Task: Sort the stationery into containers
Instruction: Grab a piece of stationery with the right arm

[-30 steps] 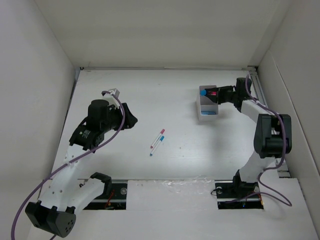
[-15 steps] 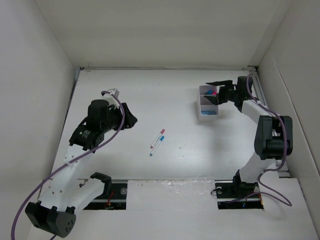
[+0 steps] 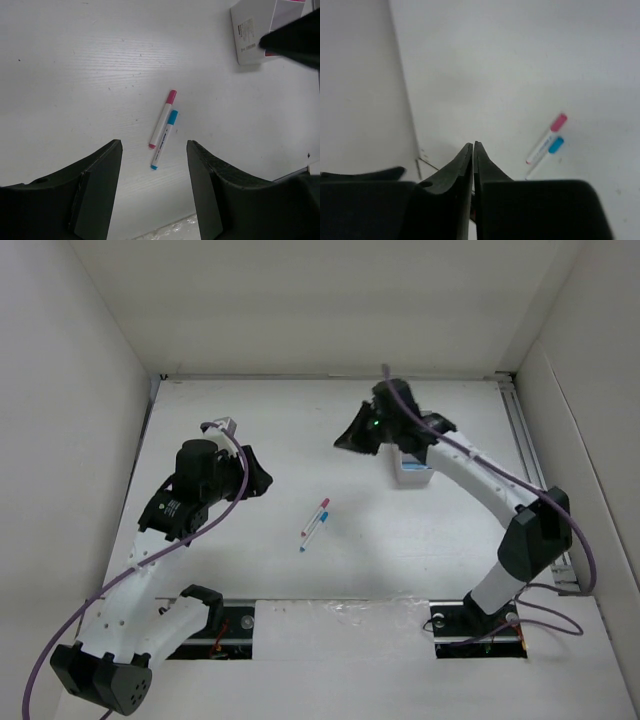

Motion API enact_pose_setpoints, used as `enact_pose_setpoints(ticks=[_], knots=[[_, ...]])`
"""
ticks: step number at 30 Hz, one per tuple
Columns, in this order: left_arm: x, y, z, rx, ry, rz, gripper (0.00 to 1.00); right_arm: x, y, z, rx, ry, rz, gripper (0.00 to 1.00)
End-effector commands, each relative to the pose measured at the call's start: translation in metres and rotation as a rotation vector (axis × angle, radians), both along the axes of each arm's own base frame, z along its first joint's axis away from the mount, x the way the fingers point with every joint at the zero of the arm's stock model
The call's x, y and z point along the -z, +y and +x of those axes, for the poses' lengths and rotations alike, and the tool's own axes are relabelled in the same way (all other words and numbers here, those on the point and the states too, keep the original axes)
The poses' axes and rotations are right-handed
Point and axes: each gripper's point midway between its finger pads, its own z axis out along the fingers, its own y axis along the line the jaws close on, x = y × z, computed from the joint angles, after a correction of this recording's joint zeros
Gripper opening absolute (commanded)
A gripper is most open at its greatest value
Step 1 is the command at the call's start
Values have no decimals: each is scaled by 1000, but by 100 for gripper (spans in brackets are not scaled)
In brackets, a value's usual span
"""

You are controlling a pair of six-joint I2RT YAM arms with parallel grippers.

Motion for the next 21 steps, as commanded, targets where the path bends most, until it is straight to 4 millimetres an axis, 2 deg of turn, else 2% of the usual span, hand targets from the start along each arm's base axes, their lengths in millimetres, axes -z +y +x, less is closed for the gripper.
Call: enact_pose_setpoints(ticks=[1,2,3,5,6,7,10,15,21], knots=[[-22,3,2,-16,-60,-3,51,83,-11,-37,-48,128,-327,13],[-24,4,1,-16,-70,-7,51,89,-6,-44,-61,131,-358,27],[-24,4,1,-16,-70,-7,51,101,10,-62,-111,140,-398,32],[-24,4,1,-16,-70,-7,51,110,21,-72,-125,136,-451,39],[-21,2,-1,-8,-60,-8,51,113,30,-85,-151,144,-474,39],[-23,3,-2,-8,-70,-12,51,128,33,-91,-165,164,-511,39],[-19,3,-3,-8,-60,-8,51,147,38,-100,-180,193,-565,36],[-21,2,-5,0,-67,-16,51,170,46,-104,-204,223,-604,35],[-17,3,-5,4,-62,-6,51,185,54,-108,-223,234,-635,35]])
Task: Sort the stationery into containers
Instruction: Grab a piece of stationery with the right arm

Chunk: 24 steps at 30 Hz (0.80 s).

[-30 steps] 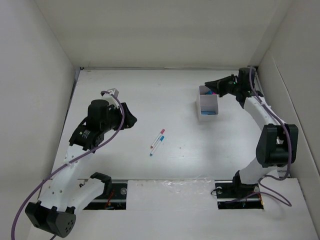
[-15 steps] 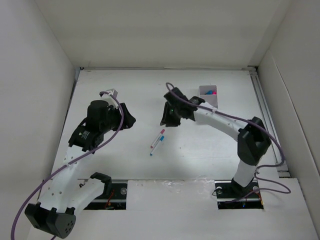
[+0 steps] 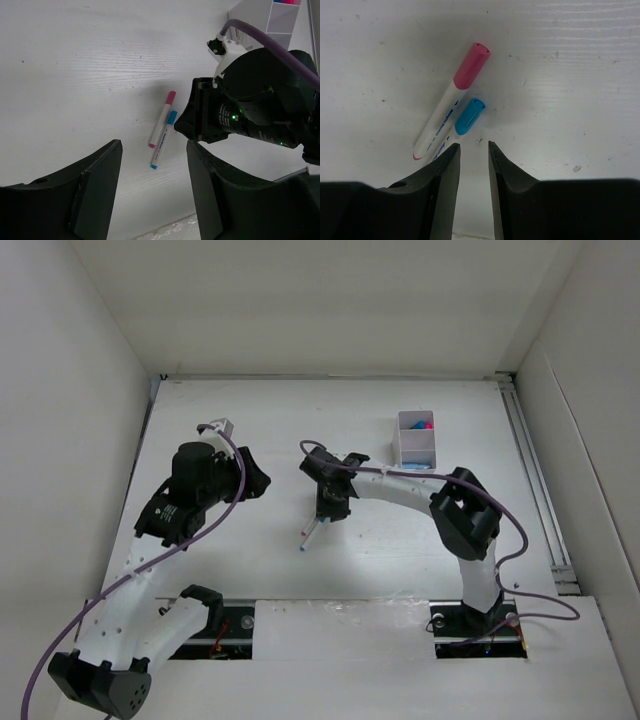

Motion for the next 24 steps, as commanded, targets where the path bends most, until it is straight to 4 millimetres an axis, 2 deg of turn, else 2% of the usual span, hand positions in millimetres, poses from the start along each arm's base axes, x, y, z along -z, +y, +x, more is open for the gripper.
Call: enact_pose_setpoints(ticks=[1,7,17,22,24], knots=[[-12,-3,-1,23,-42,-11,51,-12,12,7,-1,-46,16,35],[-9,-5,1,30,-30,-13,51,1,22,7,-1,-19,33,35],[-3,-7,1,38,-20,-14,51,8,27,5,-9,1,47,35],[-1,-7,2,43,-15,-5,51,-3,31,2,-20,7,84,35],[-1,-7,2,43,-15,-5,51,-7,27,4,-13,-12,78,39]])
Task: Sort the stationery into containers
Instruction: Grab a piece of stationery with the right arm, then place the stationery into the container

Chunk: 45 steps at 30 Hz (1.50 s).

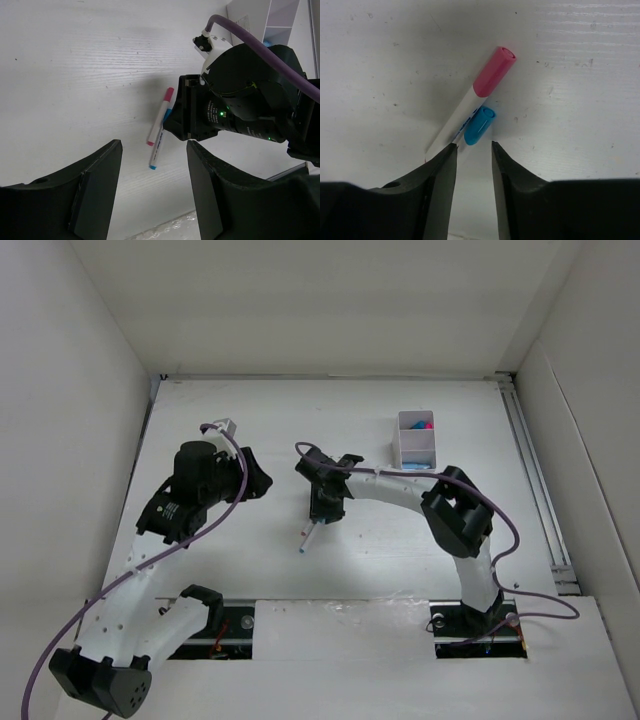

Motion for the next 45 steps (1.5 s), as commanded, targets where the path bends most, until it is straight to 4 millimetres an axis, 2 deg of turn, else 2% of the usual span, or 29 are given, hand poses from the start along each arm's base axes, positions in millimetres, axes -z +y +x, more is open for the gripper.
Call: enact_pose_setpoints(ticks=[1,3,7,8,9,15,16,17,22,26,27,30,32,34,35,37,38,40,42,45], knots=[[-4,-3,2,22,-29,-2,51,-18,11,4,3,-38,50,39],[-6,-3,3,22,-38,-5,51,-18,11,4,3,-38,50,42],[-6,-3,3,22,-38,-5,51,3,8,4,6,-21,14,42],[-6,-3,3,22,-38,-5,51,2,10,6,15,-25,24,42],[-6,-3,3,22,-38,-5,51,10,3,7,27,-19,2,39],[-4,-3,2,22,-29,-2,51,29,-18,7,59,-18,-72,27],[-4,-3,2,22,-29,-2,51,26,-21,7,62,-27,-75,24],[-4,-3,2,22,-29,-2,51,29,-31,7,76,-28,-94,24],[-8,-3,3,22,-38,-5,51,15,-49,5,78,-61,-112,25],[-10,-4,4,17,-43,-15,51,5,-61,13,86,-64,-104,7],[-10,-4,4,17,-43,-15,51,-1,-60,14,87,-74,-92,5],[-6,-4,3,17,-34,-12,51,-44,-66,33,122,-143,-7,4],[-1,-5,2,25,-22,-13,51,-87,-78,58,165,-215,65,4],[-2,-7,1,29,-16,-25,51,-118,-93,78,210,-272,103,4],[-4,-7,2,29,-25,-28,51,-145,-114,101,285,-332,127,4],[0,-8,0,37,-15,-30,51,-166,-144,126,359,-407,106,4],[0,-8,0,37,-15,-30,51,-187,-172,146,440,-462,110,4],[0,-8,0,37,-15,-30,51,-201,-204,163,530,-528,78,4],[-4,-9,1,37,-24,-32,51,-226,-243,179,655,-636,51,1],[-5,-9,3,37,-24,-32,51,-241,-278,191,778,-737,-8,1]])
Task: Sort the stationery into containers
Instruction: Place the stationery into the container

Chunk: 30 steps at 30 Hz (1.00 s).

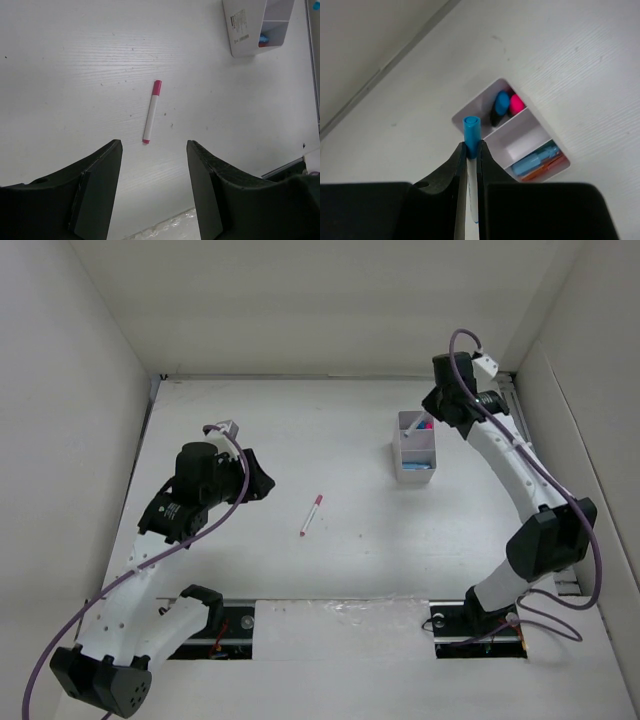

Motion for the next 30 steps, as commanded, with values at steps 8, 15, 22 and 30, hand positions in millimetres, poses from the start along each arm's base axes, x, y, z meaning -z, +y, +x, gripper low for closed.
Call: enact_pose_setpoints(ticks=[8,15,22,30], knots=[[-6,-8,8,20,-8,-18,51,-16,-67,13,329,-118,-243,0],[2,-11,13,32,23,-5,51,7,-67,19,405,-109,-289,0],[6,-12,16,32,33,-2,51,33,-60,25,449,-80,-306,0],[7,-17,17,50,45,-3,51,52,-55,22,496,-73,-291,0]])
